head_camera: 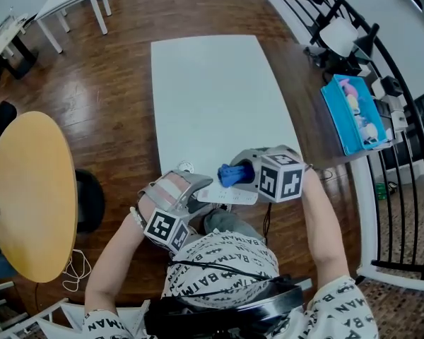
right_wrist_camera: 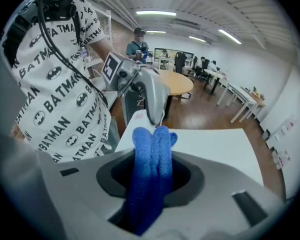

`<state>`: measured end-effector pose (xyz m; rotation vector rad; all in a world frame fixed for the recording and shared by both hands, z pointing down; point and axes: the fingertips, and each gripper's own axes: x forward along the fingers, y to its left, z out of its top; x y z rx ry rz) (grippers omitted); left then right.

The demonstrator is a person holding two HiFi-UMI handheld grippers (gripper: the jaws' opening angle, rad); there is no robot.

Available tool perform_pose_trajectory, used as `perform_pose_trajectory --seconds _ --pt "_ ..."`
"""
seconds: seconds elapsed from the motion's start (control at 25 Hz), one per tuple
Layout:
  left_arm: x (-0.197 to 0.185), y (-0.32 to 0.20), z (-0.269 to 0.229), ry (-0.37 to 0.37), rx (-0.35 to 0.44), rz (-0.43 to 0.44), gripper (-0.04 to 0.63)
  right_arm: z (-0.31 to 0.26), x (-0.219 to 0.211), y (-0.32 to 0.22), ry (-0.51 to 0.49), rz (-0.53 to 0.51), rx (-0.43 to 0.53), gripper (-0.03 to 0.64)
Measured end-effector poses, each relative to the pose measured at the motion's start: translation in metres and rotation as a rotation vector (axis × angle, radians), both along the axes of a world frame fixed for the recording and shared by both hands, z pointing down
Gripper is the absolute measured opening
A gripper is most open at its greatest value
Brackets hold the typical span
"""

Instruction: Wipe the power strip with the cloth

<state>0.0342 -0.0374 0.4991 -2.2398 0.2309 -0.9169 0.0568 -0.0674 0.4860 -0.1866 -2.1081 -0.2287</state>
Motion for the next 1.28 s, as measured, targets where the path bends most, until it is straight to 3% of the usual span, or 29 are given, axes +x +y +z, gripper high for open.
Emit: perform_pose_trajectory --seconds 0.12,0.28,0.4,0.56,0.8,1.0,1.28 --pt "0.007 0.0 0.003 0.013 -0.024 -0.004 0.287 -0.007 -0.022 -0.001 -0.045 -0.028 -0.001 0.137" --pt "0.004 -0.008 0.01 0.04 -0.063 -0.049 0.287 0.0 -0.02 -0.01 -0.058 -0.003 -0.019 0.137" --pt "-0.004 -0.024 0.033 0.063 -0.145 -0.122 0.287 0.006 0.003 -0.034 -0.099 0.124 -0.02 0.137" --pt "-0.027 -0.057 0.074 0.135 -0.313 -0.287 0.287 0.017 0.054 -0.077 -0.162 0.404 0.02 0.137" --pt "-0.035 -0.106 0.12 0.235 -0.476 -0.454 0.288 0.057 0.126 -0.095 -0.168 0.742 0.03 0.137" --pt "-0.016 -0.135 0.149 0.223 -0.559 -0.449 0.288 0.078 0.147 -0.084 -0.189 0.869 -0.042 0.137" --pt "-0.011 -0.155 0.179 0.206 -0.648 -0.483 0.287 0.09 0.151 -0.087 -0.203 0.92 -0.086 0.135"
